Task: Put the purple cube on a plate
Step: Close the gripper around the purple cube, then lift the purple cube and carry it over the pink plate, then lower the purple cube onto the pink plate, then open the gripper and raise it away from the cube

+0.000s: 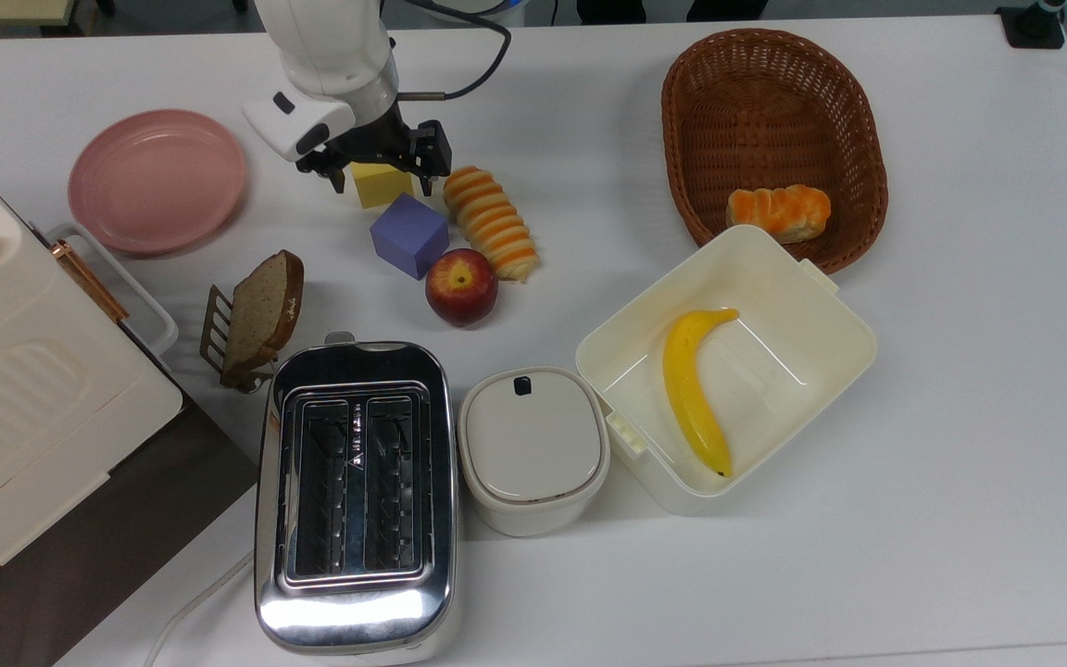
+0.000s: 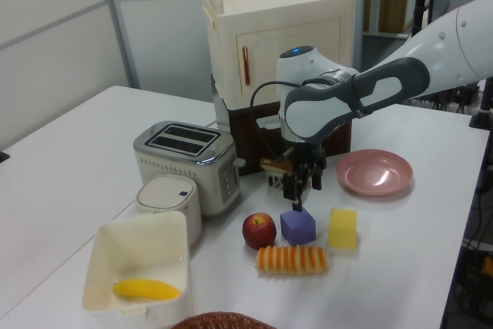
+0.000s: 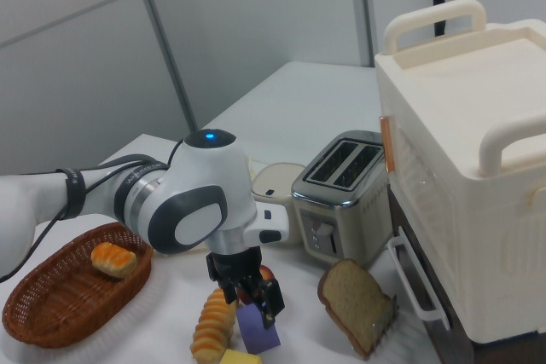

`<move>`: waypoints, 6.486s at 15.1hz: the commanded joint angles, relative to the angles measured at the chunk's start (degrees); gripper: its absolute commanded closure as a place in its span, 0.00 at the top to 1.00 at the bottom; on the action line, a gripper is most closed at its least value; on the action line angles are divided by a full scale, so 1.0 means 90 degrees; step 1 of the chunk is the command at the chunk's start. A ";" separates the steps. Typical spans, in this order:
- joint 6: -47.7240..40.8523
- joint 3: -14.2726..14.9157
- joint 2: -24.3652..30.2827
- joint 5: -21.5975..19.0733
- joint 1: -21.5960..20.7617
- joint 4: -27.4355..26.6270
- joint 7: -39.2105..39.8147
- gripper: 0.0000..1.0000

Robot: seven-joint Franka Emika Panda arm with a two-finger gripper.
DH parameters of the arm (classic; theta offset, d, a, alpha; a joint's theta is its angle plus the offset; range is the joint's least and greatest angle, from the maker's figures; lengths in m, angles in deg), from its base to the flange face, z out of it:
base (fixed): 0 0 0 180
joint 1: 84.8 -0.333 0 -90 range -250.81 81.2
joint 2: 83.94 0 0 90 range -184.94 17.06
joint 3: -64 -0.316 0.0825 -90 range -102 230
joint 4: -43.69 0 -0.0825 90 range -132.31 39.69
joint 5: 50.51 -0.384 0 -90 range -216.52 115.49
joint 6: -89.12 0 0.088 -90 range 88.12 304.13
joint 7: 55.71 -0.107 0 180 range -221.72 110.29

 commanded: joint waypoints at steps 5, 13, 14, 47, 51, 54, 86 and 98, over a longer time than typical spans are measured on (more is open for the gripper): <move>0.0476 -0.0022 -0.0397 0.0119 -0.0235 0.0062 -0.0049 1.00; 0.0515 -0.0041 -0.0701 0.0480 -0.0373 0.0218 -0.0079 1.00; 0.0515 -0.0041 -0.0711 0.0480 -0.0363 0.0218 -0.0079 1.00; -0.1066 0.0047 0.0509 0.0744 0.0671 0.0218 -0.0138 0.29; -0.0999 0.0154 0.0539 0.0802 0.0916 0.0228 -0.0049 0.29; -0.0717 0.0436 0.0520 0.0978 0.1032 0.0238 0.0086 0.30; 0.0076 0.0555 -0.0418 0.1154 0.1932 0.0550 0.0214 1.00; -0.1151 -0.0118 -0.0067 0.1027 0.1317 0.1797 -0.0762 1.00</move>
